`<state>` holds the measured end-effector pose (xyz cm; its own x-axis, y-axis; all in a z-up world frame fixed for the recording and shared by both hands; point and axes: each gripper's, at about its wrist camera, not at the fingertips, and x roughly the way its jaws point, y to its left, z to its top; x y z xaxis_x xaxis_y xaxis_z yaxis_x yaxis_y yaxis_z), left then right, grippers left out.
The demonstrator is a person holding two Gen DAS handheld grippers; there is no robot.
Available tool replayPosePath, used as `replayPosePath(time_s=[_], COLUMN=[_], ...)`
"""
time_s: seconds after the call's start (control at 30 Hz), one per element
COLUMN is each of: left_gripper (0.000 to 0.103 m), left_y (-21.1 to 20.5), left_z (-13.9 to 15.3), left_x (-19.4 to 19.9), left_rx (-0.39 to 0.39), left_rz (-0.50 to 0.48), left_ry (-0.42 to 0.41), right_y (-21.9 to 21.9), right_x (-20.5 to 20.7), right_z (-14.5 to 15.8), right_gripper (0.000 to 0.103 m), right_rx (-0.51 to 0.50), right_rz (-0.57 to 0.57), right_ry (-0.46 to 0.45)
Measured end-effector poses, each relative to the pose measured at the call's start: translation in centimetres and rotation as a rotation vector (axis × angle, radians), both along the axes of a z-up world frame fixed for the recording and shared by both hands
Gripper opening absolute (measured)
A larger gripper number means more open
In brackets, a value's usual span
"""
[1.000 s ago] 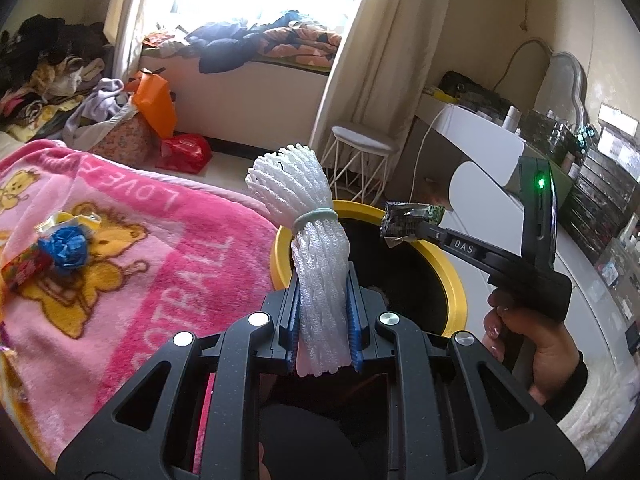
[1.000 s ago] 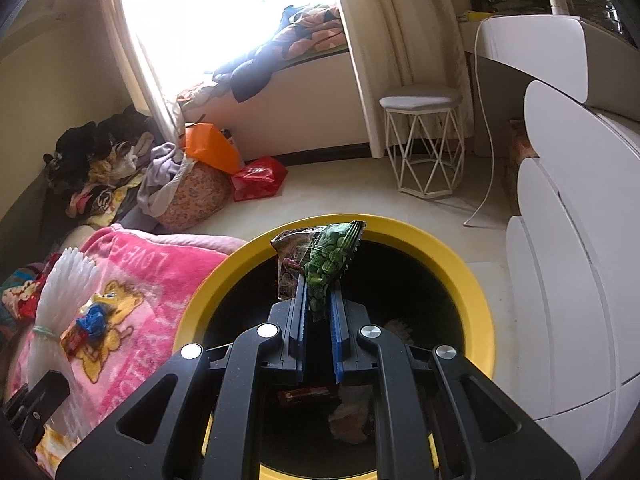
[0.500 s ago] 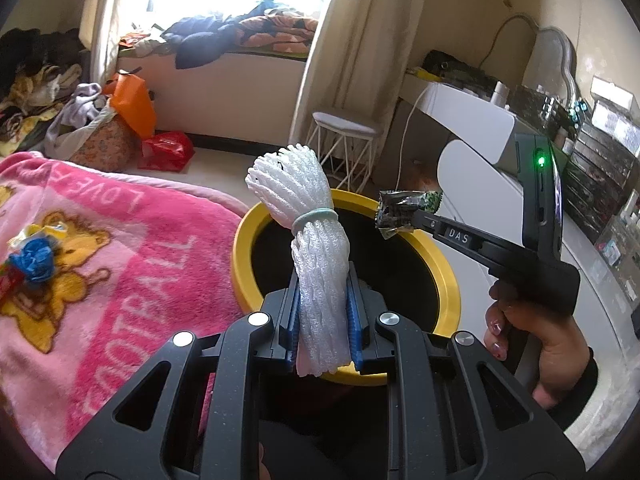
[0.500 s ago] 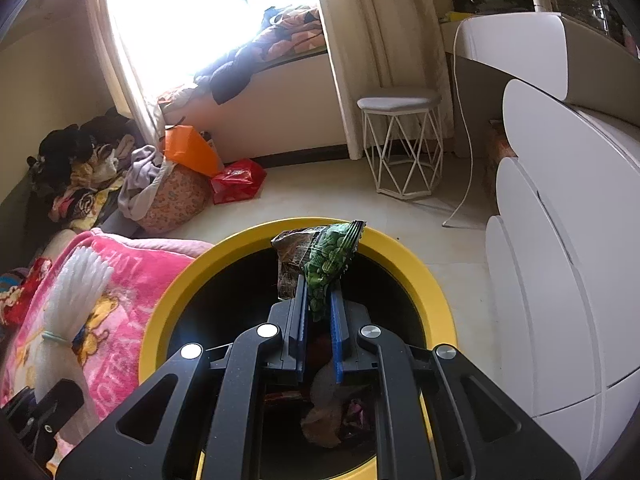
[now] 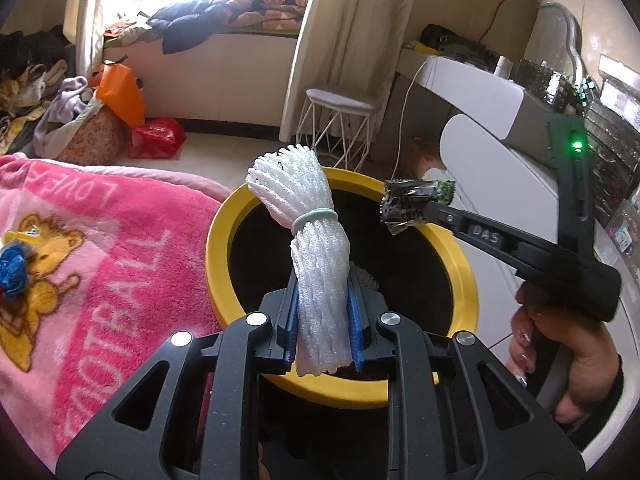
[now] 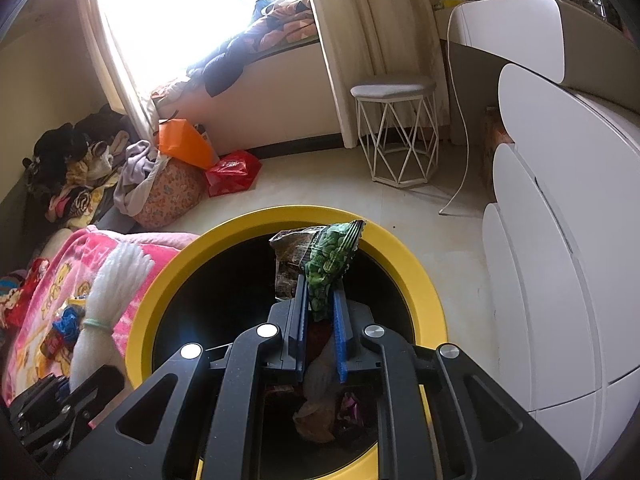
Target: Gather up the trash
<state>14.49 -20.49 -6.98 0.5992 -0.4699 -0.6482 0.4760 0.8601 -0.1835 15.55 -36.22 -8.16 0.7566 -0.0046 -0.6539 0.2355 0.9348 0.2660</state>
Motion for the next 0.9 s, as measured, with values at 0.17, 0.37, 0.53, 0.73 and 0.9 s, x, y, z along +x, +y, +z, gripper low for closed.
replayPosePath(time_s=[0.17,0.37,0.53,0.73,0.9], left_gripper=[0.015,0.051,0.092,0.092,0.092], left_y=[-0.2,-0.3,0.6,2.3,3.6], left_z=[-0.4,-0.4,0.0,1.1,2.0], left_x=[0.8,1.1,0.7,-0.3,-1.1], left_rx=[-0.024,-0.044,-0.072,-0.064,-0.049], left_rz=[0.005,0.017,0.049,0.101,0.14], left_ry=[0.004,-0.009,-0.028,-0.065,-0.103], right_y=[0.1,0.0,0.0,0.6,1.7], right_x=[0.2,0.1,-0.1,-0.2,-0.4], right_z=[-0.1,-0.1,0.4,1.1,1.7], right_gripper=[0.014,0.028,0.043,0.056,0.062], right_rx=[0.002,-0.001,-0.002,-0.011,-0.015], right_rz=[0.005,-0.001,-0.014,-0.006,0.013], right_ry=[0.004,-0.002,-0.022,-0.054,-0.082])
